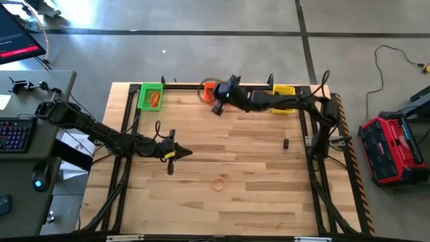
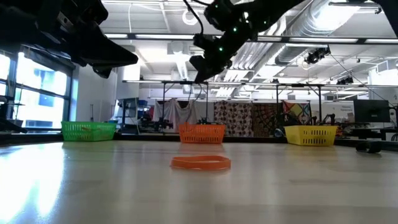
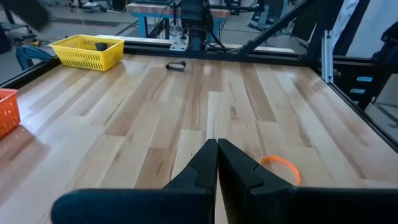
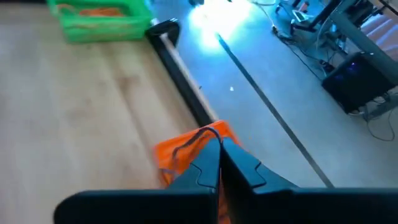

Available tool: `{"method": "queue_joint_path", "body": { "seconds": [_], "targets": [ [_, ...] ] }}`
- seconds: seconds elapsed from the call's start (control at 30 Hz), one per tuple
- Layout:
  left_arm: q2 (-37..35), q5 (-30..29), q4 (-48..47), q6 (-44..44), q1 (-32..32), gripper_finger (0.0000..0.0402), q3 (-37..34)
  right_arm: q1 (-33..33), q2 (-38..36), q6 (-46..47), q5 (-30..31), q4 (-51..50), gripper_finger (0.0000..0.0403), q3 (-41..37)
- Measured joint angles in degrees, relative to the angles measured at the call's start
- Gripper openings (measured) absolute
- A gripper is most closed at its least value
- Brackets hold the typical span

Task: Sort rubber bands into baskets
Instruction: Put the blue rubber band into the orange bin, then put the orange rubber band into the green bin

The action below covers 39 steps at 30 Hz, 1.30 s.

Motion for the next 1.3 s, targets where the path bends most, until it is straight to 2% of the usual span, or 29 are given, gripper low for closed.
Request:
{"method": "queue_joint_path", "body": {
  "seconds": [0.33,0.43,0.7,0.83,1.03,1.13,1.2,1.3],
  "targets": [
    [0.0,-2.26,0.01,0.34,0.47,0.0003,0.0,-12.68,0.97,-1.67,-9.67,1.74,0.0,0.0],
    [0.0,-2.26,0.0,0.32,1.25,0.0003,0.0,-14.22,2.62,-0.72,-12.63,1.64,0.0,0.0],
    [0.0,-1.79,0.0,0.39,3.5,0.0003,0.0,-15.48,5.55,0.39,-14.67,1.09,0.0004,0.0],
    [0.0,2.73,0.0,0.86,5.14,0.0003,0.0,-15.44,5.57,-1.1,-14.78,-1.39,0.0039,0.0],
    [0.0,3.61,-0.02,1.96,7.0,0.0003,0.0,-14.72,5.32,-1.19,-13.22,-6.35,0.0138,0.0],
    [0.0,5.69,-0.01,2.02,8.0,0.0003,0.0,-13.84,3.52,-1.32,-12.11,-8.35,0.0163,0.0],
    [0.0,6.93,-0.02,2.12,8.51,0.0003,0.0,-13.13,1.73,-0.26,-12.0,-9.66,0.0156,0.0],
    [0.0,7.55,0.0,3.23,9.17,0.0003,0.0,-11.75,-1.32,0.28,-11.94,-11.72,0.011,-0.73]
  ]
}}
